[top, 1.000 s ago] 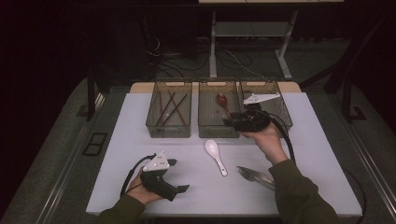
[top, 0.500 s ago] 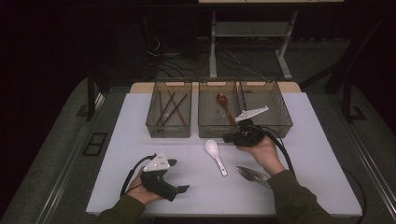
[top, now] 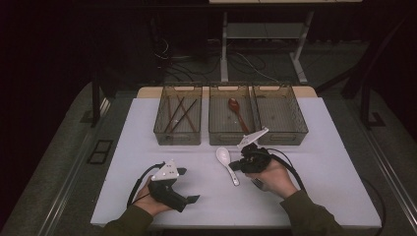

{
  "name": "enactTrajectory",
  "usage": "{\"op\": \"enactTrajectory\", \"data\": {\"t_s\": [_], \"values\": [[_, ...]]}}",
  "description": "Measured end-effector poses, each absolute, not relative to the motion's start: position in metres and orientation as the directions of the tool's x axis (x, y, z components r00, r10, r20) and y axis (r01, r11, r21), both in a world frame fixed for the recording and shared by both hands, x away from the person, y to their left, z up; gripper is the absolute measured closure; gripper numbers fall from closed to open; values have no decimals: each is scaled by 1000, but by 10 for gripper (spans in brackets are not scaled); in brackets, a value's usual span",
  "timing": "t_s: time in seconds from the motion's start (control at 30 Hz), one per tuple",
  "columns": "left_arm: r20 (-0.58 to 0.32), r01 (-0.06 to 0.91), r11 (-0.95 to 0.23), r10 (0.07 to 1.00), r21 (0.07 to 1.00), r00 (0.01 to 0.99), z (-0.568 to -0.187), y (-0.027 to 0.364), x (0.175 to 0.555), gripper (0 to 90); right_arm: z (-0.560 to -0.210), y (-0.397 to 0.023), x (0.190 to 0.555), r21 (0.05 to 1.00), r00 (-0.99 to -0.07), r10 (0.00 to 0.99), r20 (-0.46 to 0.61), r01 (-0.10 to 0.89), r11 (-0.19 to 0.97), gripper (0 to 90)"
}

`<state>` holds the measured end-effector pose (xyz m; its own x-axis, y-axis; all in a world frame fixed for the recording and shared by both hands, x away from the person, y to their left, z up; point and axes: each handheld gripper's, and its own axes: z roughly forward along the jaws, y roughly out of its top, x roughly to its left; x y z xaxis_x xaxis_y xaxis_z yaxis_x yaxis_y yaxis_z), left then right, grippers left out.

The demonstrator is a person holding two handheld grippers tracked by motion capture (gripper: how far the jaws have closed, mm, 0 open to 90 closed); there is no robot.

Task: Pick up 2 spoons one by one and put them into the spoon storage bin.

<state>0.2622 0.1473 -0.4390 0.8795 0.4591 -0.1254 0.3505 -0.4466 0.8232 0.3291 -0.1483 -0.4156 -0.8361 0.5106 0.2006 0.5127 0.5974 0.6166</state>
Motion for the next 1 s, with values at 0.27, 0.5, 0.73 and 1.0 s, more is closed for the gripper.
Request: {"op": "enactTrajectory", "data": {"t_s": [0.27, 0.5, 0.73, 1.0], "values": [[-123, 355, -452, 466, 819, 876, -440, 145, 262, 0, -422, -135, 321, 582, -850, 493, 186, 499, 642, 899], [-124, 357, -452, 468, 817, 875, -441, 146, 263, 0, -428, -130, 320, 548, -867, 472, 162, 477, 687, 900], [-116, 352, -464, 463, 813, 879, -440, 148, 264, 0, -425, -134, 320, 551, -871, 470, 145, 465, 692, 900], [-118, 353, -460, 463, 815, 878, -440, 147, 263, 0, -433, -125, 314, 513, -884, 454, 112, 443, 735, 900]]}}
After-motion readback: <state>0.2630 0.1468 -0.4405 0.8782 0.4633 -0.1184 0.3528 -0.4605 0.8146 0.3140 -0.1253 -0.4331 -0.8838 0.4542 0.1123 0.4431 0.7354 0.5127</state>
